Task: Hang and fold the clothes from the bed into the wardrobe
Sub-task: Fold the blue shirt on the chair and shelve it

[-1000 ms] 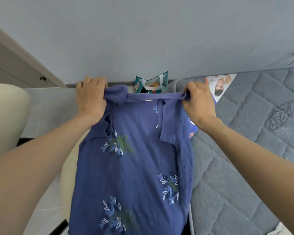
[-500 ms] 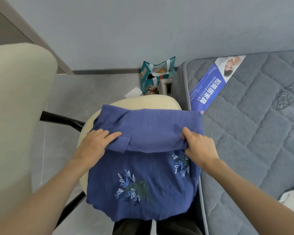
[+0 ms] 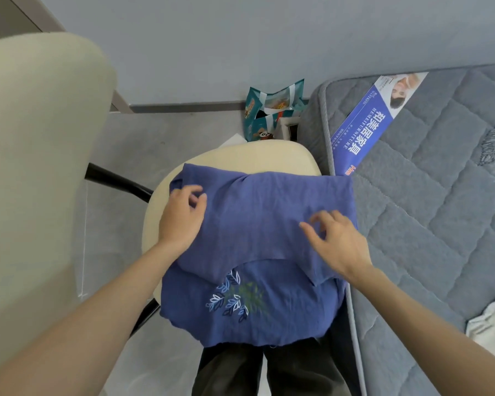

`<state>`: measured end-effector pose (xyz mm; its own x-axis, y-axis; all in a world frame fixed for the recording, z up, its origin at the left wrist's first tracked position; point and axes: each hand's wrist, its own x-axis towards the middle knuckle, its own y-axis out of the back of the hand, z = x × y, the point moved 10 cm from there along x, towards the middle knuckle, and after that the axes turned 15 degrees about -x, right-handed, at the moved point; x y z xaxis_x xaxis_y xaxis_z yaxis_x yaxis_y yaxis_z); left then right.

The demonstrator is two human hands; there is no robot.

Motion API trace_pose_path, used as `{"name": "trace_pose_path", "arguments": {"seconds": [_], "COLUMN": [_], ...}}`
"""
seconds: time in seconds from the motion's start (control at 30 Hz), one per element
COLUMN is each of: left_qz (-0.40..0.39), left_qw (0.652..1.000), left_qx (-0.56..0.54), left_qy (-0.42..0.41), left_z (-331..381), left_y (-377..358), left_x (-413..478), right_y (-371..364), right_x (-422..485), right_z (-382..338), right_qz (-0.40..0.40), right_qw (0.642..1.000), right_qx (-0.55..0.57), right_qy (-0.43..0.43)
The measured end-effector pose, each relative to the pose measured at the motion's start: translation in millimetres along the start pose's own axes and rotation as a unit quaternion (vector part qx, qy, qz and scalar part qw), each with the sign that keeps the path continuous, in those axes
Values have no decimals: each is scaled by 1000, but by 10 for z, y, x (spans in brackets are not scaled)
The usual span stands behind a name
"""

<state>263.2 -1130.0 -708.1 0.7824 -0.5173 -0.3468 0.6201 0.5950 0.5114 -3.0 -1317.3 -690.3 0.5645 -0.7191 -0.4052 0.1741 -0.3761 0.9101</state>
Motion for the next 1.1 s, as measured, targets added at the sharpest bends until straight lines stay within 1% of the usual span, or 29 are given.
{"name": "trace_pose_path", "arguments": {"seconds": [0.07,0.13,0.2,0.27,0.3,0.4,0.47,0.57,0.6,0.7,0.73,0.77,0.8,0.83,0.87,0.9,0.93,0.97,1.0,1.07,1.1], "left_qz": [51,80,92,102,104,111,136,196,206,209,208,208,197,164,103,28,-44,-101,-137,-152,-148], "left_qw": [992,974,961,960,965,983,981,959,954,955,955,961,973,986,992,986,972,959,953,950,940], "left_qx": [-71,-112,-133,-127,-108,-60,-75,-143,-150,-136,-129,-103,-54,1,53,102,147,188,217,253,291], "left_qy": [89,177,225,227,213,136,113,149,158,162,165,150,108,35,-54,-132,-178,-184,-158,-99,-103], "left_z": [-101,-214,-284,-303,-293,-207,-162,-199,-197,-152,-136,-79,36,211,405,558,617,595,529,427,443], "left_y": [-10,-75,-153,-182,-181,-164,-86,96,141,166,145,134,111,40,-110,-302,-493,-638,-714,-733,-722], "left_x": [142,210,271,352,388,494,580,745,808,934,921,889,864,842,807,747,692,665,674,732,752], "right_y": [113,150,153,105,68,-7,-4,-37,-38,23,46,67,82,93,103,114,126,134,128,101,96], "right_x": [139,300,454,585,639,759,802,823,830,856,863,870,874,871,871,874,883,894,904,925,934], "right_z": [-70,-110,-157,-205,-227,-223,-152,15,48,34,13,-11,-36,-59,-79,-87,-79,-54,-21,37,52], "right_qz": [44,48,50,40,31,22,32,16,14,32,38,40,39,35,30,26,21,14,2,-24,-35], "right_qw": [999,996,990,987,987,994,995,991,989,989,990,992,994,996,998,999,999,999,998,996,995], "right_qx": [19,72,134,157,155,109,76,72,72,69,70,68,61,49,32,12,-7,-24,-39,-65,-78], "right_qy": [2,1,0,1,1,-20,-53,-116,-129,-127,-117,-102,-83,-60,-40,-27,-25,-34,-47,-59,-56]}}
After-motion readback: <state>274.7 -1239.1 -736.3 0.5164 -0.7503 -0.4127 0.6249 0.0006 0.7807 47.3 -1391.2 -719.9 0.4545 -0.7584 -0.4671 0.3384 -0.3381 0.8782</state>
